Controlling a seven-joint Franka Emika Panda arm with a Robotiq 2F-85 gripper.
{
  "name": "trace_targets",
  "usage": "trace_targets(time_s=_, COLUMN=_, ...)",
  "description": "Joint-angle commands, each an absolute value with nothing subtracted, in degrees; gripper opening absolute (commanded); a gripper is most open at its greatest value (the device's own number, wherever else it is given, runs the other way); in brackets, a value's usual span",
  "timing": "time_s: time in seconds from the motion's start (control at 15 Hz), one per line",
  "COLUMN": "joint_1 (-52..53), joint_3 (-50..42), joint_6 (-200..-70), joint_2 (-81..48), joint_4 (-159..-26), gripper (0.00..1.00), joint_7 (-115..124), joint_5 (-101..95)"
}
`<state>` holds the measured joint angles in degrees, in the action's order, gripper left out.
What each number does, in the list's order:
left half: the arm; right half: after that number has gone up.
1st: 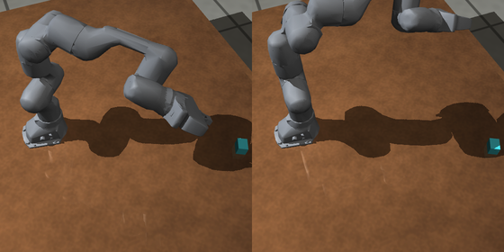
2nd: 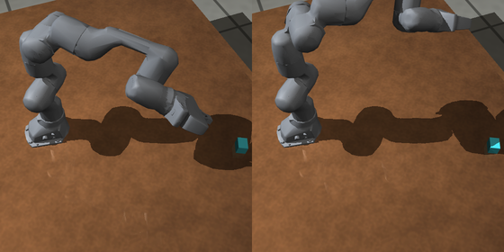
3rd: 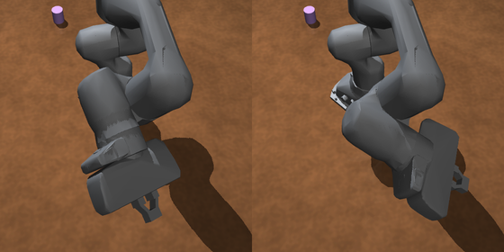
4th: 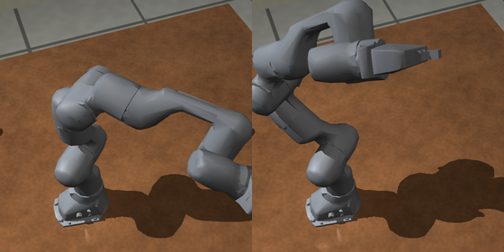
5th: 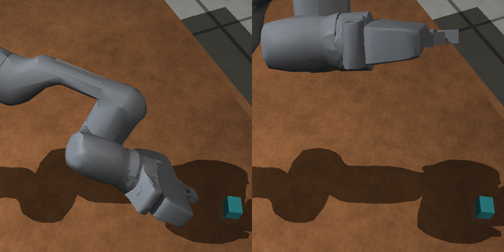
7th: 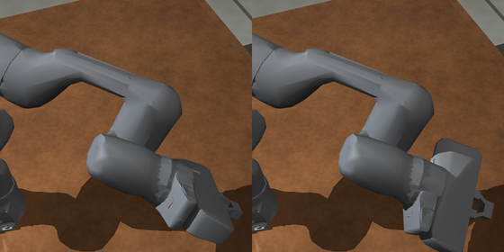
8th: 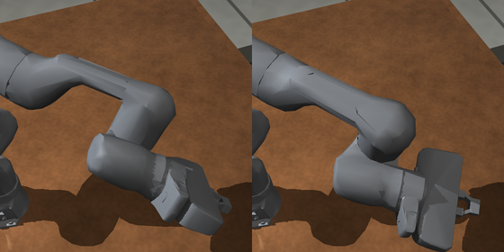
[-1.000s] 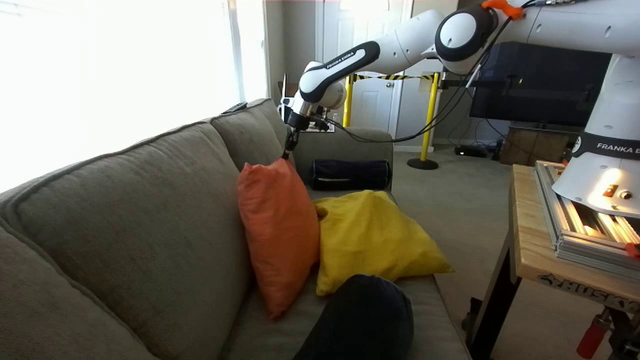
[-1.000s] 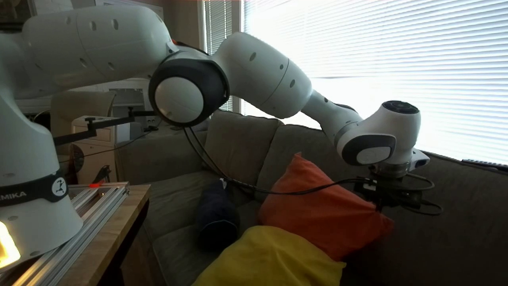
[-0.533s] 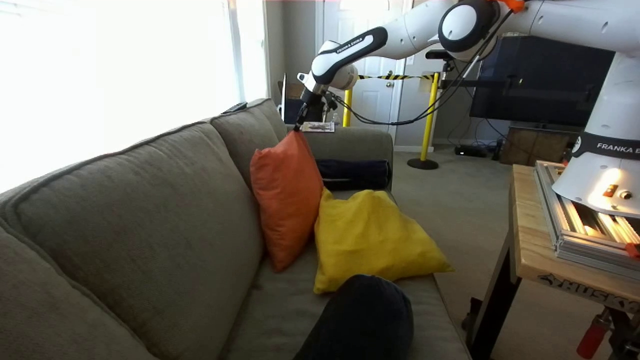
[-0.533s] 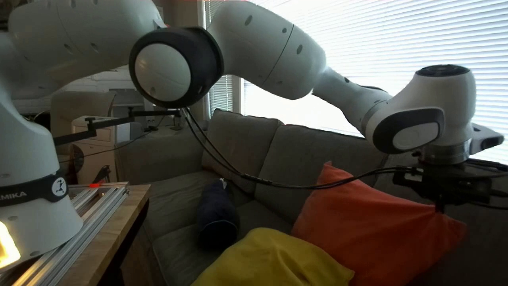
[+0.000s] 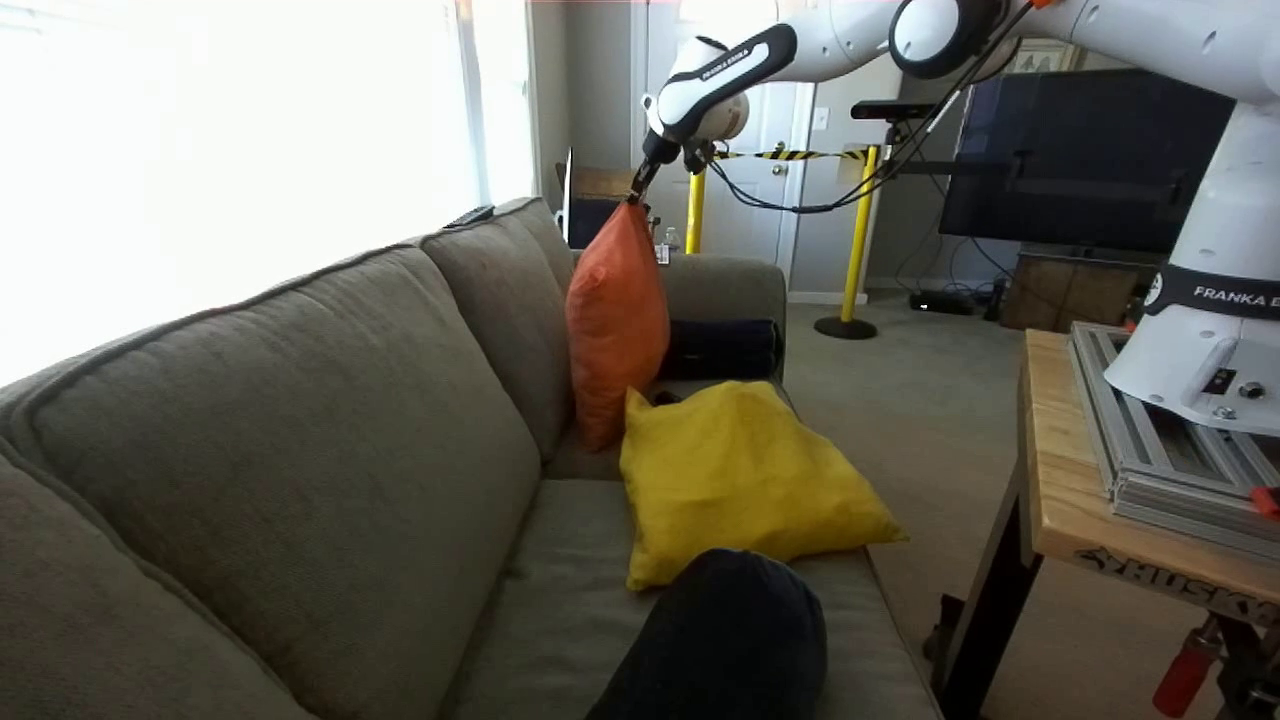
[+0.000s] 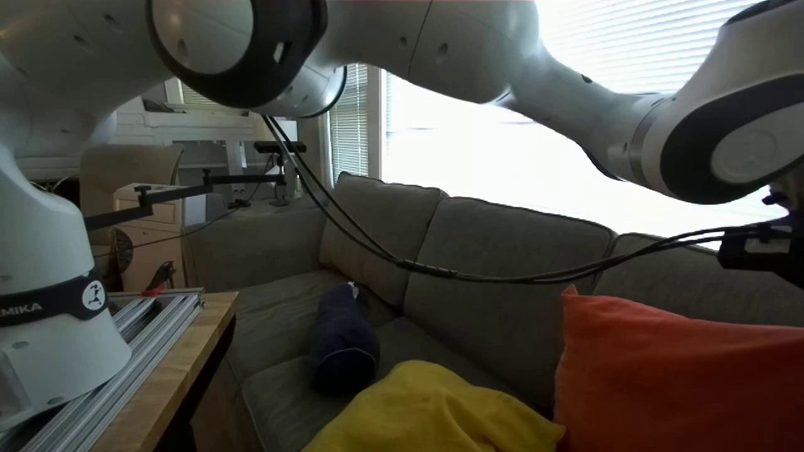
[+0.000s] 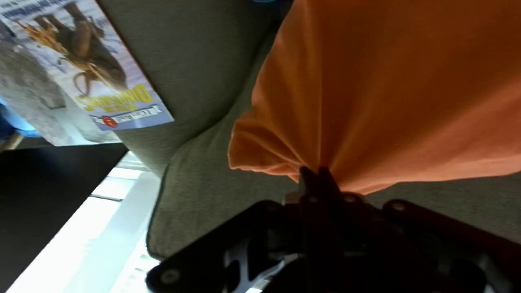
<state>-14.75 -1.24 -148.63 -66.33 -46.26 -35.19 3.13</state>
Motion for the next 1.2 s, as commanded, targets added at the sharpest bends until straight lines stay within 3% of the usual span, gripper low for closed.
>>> trace_targets(time_s=0.0, joint_1=-14.0, joint_3=-6.8, joint_6=-152.6, joint_2=-60.9, joint_4=-54.6, gripper=0.01, joint_7=-29.2, joint_5=2.0)
trace_targets(time_s=0.47, joint_1=-9.7, joint_3=-16.3, joint_6=-155.2, joint_2=-57.5, joint_4=-63.7, gripper=0.01, joint_7=-20.5, joint_5=1.7)
trace_targets(time_s=0.53, joint_1=-8.8, joint_3=-17.4, joint_6=-154.9, joint_2=-57.3, joint_4=-64.5, gripper=0.28, joint_7=-19.3, joint_5=1.9)
trace_targets(time_s=0.6, joint_1=-8.3, joint_3=-17.6, joint_6=-154.7, joint_2=-57.2, joint_4=-65.2, gripper=0.29, joint_7=-19.0, joint_5=2.4)
trace_targets(time_s=0.87, joint_1=-6.3, joint_3=-16.6, joint_6=-154.1, joint_2=-56.5, joint_4=-66.5, gripper=0.55, joint_7=-18.3, joint_5=4.0)
trace_targets(time_s=1.13, joint_1=-8.4, joint_3=-3.3, joint_6=-150.5, joint_2=-54.6, joint_4=-67.3, gripper=0.84, joint_7=-19.8, joint_5=3.4)
